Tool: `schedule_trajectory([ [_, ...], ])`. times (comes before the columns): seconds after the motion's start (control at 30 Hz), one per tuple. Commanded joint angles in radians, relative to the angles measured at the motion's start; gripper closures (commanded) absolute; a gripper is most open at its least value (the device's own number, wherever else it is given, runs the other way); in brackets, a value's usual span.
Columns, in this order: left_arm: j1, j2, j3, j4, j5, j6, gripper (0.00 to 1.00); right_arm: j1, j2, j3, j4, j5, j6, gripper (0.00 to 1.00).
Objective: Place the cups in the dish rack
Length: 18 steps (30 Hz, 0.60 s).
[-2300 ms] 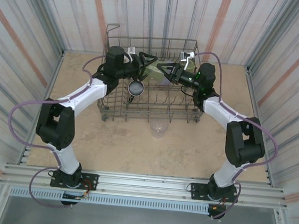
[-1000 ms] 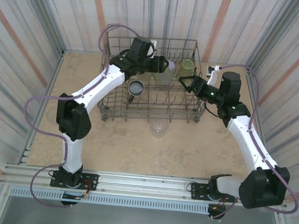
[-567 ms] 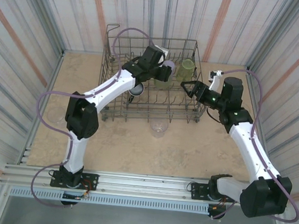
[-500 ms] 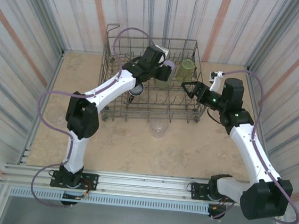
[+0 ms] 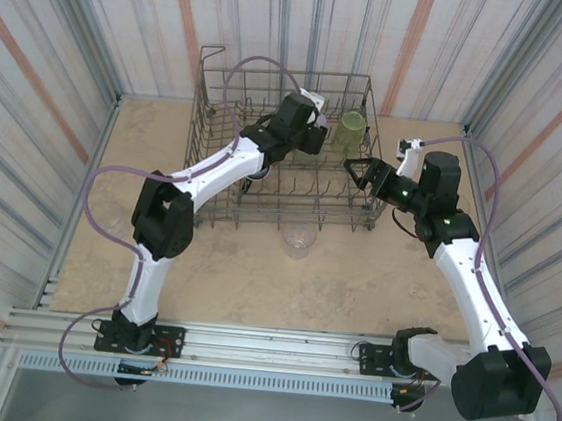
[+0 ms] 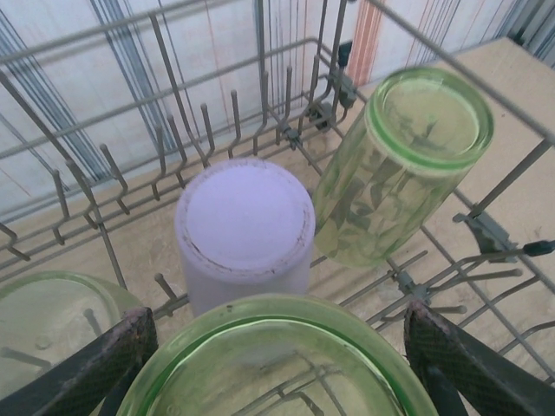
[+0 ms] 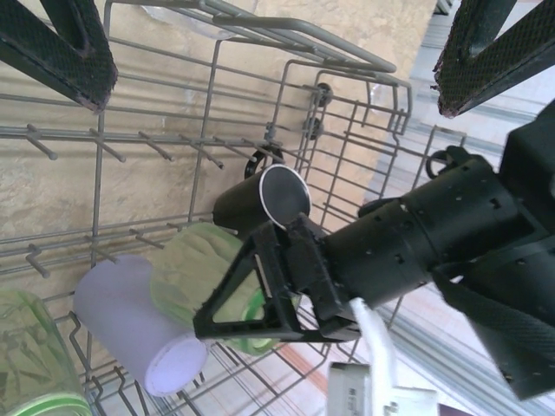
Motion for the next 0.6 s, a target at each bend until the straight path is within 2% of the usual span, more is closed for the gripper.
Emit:
schedule_trajectory([
  [0.0, -0.002, 0.019, -0.015, 0.036, -0.036, 0.007, 1.0, -0.008, -0.034, -0.006, -0.024, 0.013, -0.029, 0.01],
  [0.57, -0.005, 0.036, -0.106, 0.109, -0.073, -0.008, 1.0, -0.011, -0.01, -0.01, -0.001, 0.009, -0.021, 0.01],
])
